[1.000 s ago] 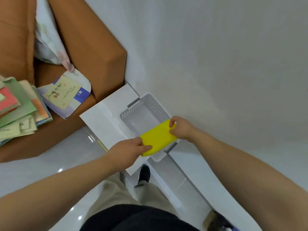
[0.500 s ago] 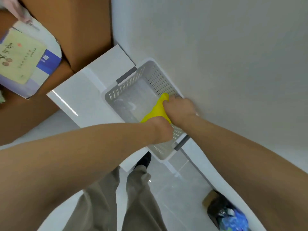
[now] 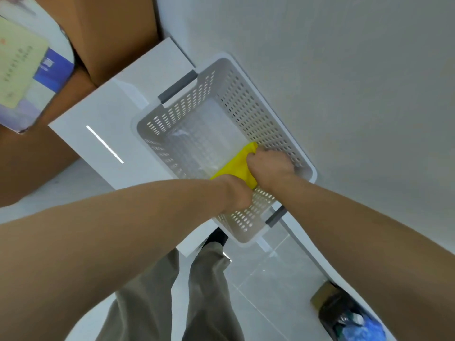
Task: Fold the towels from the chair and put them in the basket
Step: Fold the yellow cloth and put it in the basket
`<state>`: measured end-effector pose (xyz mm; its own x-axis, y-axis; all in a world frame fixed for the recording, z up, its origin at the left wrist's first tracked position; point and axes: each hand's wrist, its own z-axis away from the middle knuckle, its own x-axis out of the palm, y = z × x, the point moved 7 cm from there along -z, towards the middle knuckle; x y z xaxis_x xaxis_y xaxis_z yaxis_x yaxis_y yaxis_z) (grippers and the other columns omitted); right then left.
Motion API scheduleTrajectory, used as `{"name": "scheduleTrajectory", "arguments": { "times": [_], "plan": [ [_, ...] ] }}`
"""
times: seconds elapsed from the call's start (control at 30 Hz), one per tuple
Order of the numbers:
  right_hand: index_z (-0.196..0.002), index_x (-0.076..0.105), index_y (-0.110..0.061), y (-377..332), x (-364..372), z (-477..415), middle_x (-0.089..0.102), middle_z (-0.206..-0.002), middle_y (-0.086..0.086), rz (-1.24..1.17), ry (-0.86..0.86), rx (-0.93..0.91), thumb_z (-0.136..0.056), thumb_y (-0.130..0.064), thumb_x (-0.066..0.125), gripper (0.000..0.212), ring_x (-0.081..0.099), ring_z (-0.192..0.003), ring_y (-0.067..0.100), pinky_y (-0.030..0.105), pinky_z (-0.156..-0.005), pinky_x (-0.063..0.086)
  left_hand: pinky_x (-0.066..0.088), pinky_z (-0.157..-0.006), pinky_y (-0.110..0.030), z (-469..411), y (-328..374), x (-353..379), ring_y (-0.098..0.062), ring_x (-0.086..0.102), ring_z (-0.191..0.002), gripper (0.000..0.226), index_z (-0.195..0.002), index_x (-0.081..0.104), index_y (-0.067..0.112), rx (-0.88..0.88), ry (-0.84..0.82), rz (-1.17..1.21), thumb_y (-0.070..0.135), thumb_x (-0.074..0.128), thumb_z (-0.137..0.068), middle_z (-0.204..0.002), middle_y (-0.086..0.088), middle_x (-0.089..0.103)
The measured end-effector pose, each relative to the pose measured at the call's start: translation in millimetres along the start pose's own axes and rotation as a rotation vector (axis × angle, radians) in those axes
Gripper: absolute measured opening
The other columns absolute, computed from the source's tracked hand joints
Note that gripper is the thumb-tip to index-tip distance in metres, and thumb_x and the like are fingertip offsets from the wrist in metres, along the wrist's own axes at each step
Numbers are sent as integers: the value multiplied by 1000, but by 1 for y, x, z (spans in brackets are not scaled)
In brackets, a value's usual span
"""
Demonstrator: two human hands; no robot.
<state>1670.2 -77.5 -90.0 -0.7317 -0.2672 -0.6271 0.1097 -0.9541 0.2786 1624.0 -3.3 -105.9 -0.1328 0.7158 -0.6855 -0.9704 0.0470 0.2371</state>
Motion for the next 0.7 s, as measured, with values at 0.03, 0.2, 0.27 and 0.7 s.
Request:
{"name": "scheduleTrajectory", "arguments": {
  "times": [0.03,0.2,0.27,0.7],
  "plan": [
    [-125,57,-4,0,1,-2,56,-127,20,2,3,-2,-94,1,50,33,65,-108,38,47,-77,53,42,-72,-34,1,-2,-2,-30,60,-112,27,-114,66,8,-3,11,21,-2,54,-92,-119,-9,64],
    [-127,56,-3,-4,2,-11,55,-130,20,1,7,-11,-95,2,47,33,65,-110,38,46,-80,53,49,-82,-36,-18,-4,15,-28,59,-111,27,-118,66,13,-14,-35,103,4,52,-96,-118,-6,64],
    [-127,56,-2,-4,3,-14,56,-130,21,10,13,0,-95,2,47,33,65,-110,38,45,-81,53,52,-85,-36,-21,-3,17,-28,60,-110,28,-119,66,15,24,-32,101,6,55,-95,-118,-6,64],
    [-128,53,7,-10,7,-21,44,-133,20,65,53,20,-95,4,44,35,65,-104,37,42,-75,54,42,-62,-22,-14,4,14,-20,60,-93,23,-115,65,14,136,-107,-2,18,59,-94,-98,1,62]
  ]
}}
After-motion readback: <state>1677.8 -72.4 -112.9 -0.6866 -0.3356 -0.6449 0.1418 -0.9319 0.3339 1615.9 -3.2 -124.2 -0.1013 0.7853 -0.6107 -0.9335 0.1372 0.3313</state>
